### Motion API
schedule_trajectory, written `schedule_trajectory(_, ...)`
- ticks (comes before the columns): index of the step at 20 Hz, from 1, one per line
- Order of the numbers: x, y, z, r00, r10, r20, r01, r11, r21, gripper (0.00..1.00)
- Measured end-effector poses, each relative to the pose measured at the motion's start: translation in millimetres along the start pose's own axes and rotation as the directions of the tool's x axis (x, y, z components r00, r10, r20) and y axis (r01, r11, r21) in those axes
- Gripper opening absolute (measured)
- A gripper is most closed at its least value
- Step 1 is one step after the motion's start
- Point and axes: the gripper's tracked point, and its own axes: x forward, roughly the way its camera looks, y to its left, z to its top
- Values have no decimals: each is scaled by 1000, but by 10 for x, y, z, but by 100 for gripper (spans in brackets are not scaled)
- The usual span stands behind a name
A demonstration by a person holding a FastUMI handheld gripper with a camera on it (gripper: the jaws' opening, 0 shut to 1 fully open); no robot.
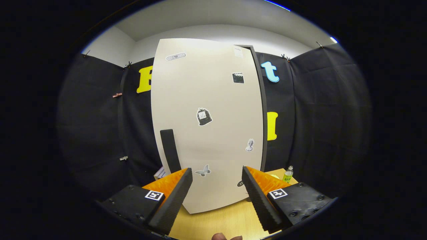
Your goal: Open the shoe cabinet door, grab the shoes and put them into the shoe cabinet, then close the shoe cabinet door.
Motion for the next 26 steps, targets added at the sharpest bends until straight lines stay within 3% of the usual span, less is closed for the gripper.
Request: schedule_trajectory(26,-174,-136,62,999,-32,17,33,998,-47,98)
